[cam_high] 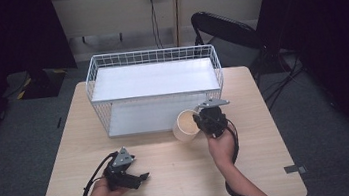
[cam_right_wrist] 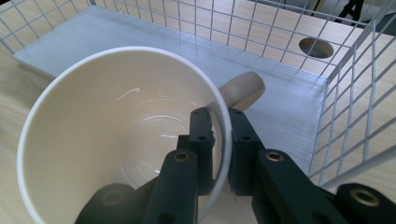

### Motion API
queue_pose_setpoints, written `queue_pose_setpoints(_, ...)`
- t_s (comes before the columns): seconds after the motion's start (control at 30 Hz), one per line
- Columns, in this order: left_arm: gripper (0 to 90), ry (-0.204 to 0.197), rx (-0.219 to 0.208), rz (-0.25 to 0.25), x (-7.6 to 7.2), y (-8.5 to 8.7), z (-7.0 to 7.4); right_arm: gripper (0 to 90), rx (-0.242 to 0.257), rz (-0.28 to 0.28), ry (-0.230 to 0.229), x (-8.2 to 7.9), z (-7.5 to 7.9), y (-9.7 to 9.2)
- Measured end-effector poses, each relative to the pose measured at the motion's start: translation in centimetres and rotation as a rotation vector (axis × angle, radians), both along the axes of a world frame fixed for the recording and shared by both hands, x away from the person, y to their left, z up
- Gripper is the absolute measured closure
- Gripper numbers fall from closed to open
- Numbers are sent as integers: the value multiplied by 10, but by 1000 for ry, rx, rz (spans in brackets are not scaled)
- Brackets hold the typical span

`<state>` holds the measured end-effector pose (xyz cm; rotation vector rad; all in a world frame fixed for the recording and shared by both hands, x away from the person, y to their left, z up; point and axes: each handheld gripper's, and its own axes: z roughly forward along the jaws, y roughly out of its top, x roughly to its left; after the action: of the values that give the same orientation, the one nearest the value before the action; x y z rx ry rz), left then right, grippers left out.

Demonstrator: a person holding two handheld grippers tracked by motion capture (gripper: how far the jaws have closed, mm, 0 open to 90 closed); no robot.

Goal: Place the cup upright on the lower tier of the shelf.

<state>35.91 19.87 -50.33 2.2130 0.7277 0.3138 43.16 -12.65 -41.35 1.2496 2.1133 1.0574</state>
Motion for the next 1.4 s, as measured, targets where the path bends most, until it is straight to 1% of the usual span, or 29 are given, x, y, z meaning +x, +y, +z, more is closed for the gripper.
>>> queue_pose_setpoints(0.1, 138, 0, 0, 0, 0, 0, 0, 829, -5, -3, -6, 0, -1, 3)
queue_pose_setpoints(0.2, 138, 0, 0, 0, 0, 0, 0, 829, -24, -7, -20, 2, -3, 6)
queue_pose_setpoints(0.37, 139, 0, 0, 0, 0, 0, 0, 829, -26, -22, -30, 4, -3, 7)
queue_pose_setpoints(0.47, 139, 0, 0, 0, 0, 0, 0, 829, -18, -34, -31, 5, -5, 7)
queue_pose_setpoints(0.53, 138, 0, 0, 0, 0, 0, 0, 830, -32, -39, -42, 6, -6, 9)
queue_pose_setpoints(0.67, 138, 0, -1, 0, 0, 0, 0, 830, -37, -40, -48, 8, -8, 11)
queue_pose_setpoints(0.7, 138, 0, -1, 0, 0, 0, 0, 830, -50, -47, -59, 8, -8, 13)
queue_pose_setpoints(0.83, 138, 0, 0, 0, 0, 0, 0, 830, -54, -49, -63, 10, -9, 16)
queue_pose_setpoints(0.87, 138, 0, 0, 0, 0, 0, 0, 830, -65, -51, -64, 12, -11, 18)
queue_pose_setpoints(1.07, 138, 0, 0, 0, 0, 0, 0, 830, -79, -62, -69, 15, -15, 21)
queue_pose_setpoints(1.3, 139, 0, 0, 0, 0, 0, 0, 830, -81, -75, -85, 19, -18, 23)
queue_pose_setpoints(1.4, 139, 0, 0, 0, 0, 0, 0, 830, -74, -85, -96, 21, -17, 24)
